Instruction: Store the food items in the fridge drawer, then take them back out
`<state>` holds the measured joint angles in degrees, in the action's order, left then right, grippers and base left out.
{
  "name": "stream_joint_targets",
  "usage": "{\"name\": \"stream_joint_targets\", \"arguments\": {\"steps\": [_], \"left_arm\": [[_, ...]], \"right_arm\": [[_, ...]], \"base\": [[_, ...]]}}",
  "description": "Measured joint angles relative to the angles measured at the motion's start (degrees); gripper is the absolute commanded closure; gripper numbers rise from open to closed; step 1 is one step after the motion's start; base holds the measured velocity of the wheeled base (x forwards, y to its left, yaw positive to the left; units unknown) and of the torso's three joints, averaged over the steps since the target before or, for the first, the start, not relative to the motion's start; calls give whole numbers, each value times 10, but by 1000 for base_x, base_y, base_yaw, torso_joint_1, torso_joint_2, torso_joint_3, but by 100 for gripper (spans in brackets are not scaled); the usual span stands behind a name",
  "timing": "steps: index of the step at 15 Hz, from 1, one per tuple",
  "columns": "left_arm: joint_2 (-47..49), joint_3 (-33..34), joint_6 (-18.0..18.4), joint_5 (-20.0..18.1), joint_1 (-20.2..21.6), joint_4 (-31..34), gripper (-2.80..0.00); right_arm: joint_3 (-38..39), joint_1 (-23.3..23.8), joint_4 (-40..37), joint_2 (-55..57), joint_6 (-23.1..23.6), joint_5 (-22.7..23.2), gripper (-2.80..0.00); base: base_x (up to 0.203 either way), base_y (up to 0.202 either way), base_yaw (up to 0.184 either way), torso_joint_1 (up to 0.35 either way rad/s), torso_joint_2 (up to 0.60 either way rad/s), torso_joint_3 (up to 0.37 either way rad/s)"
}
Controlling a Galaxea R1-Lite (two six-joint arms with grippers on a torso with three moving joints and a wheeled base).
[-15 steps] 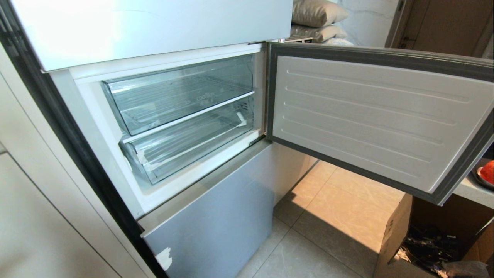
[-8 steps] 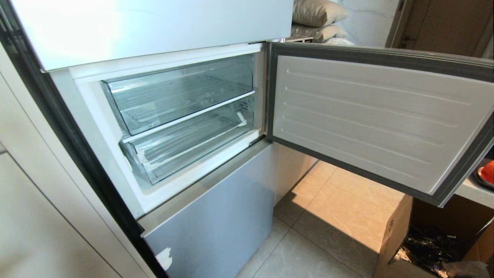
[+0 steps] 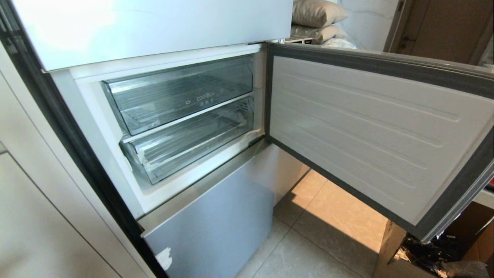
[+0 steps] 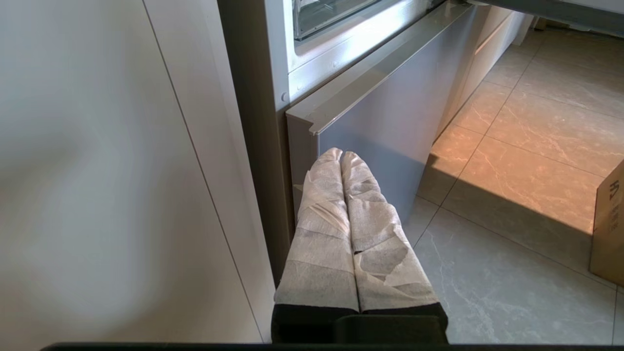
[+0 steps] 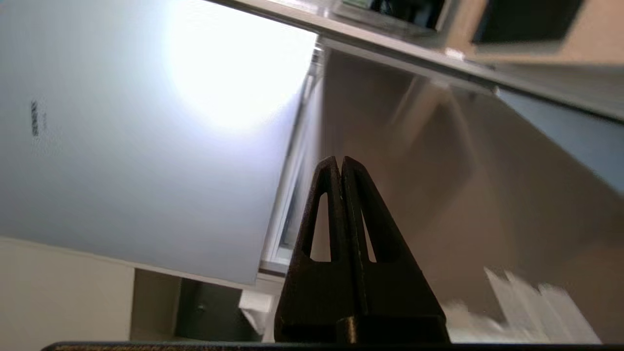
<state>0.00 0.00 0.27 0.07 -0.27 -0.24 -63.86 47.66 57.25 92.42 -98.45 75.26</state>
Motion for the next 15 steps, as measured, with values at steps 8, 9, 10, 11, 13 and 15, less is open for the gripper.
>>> {"name": "stream_joint_targets", "arguments": {"steps": [8,9,10,11,13,15], "left_arm": [[0,0,0,0,0,0,0],[0,0,0,0,0,0,0],[0,0,0,0,0,0,0],[0,0,0,0,0,0,0],[0,0,0,0,0,0,0],[0,0,0,0,0,0,0]], "right_arm": [[-9,60,-104,-42,233,-276,0],[1,27,-153,-41,292,-334,0],[9,-17,-200,-40,350,-391,0],[20,-72,-244,-39,404,-449,0],[43,-190,-298,-33,485,-551,0],[66,-312,-317,-25,527,-624,0]], "base": [[0,0,0,0,0,0],[0,0,0,0,0,0],[0,0,0,0,0,0],[0,0,0,0,0,0],[0,0,0,0,0,0],[0,0,0,0,0,0]]}}
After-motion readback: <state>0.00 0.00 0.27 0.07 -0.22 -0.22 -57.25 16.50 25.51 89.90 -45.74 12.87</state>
